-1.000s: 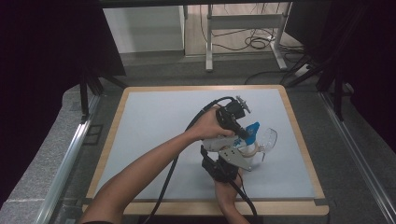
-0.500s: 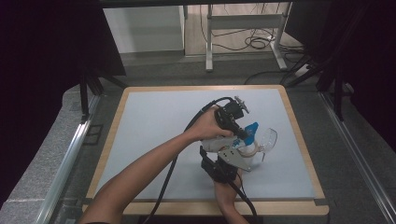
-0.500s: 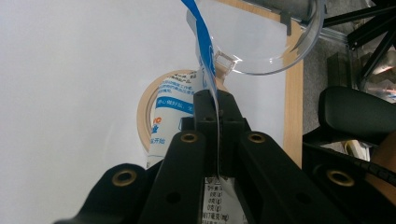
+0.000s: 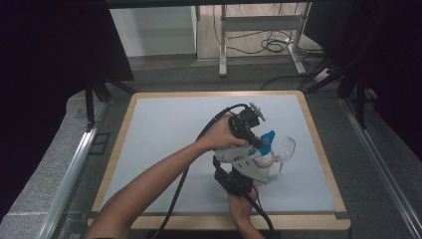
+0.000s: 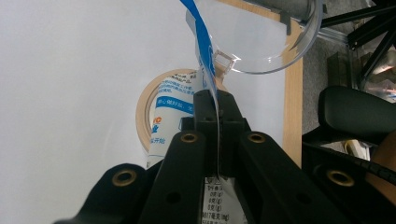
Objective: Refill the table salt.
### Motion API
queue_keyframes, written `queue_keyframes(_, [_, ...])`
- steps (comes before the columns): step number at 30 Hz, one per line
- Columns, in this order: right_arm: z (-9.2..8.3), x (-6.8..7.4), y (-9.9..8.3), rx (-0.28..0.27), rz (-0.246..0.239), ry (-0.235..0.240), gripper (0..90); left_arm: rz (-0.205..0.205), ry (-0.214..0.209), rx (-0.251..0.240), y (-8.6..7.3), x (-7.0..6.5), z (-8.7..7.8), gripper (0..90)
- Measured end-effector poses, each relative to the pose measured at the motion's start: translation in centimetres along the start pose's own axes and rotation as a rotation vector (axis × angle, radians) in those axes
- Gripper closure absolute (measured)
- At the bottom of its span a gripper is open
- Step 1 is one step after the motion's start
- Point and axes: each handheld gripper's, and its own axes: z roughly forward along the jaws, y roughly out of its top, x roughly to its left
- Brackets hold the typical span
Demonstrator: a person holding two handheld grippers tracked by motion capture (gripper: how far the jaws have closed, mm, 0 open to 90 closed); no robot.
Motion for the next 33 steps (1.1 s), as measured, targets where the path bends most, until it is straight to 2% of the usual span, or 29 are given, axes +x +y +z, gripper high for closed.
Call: queue_keyframes(33, [-0.47, -0.16, 0.51, -0.024, 0.010, 0.004, 49.5, 0.003, -0.003, 0.001, 0.15, 0.04, 0.08, 90.0])
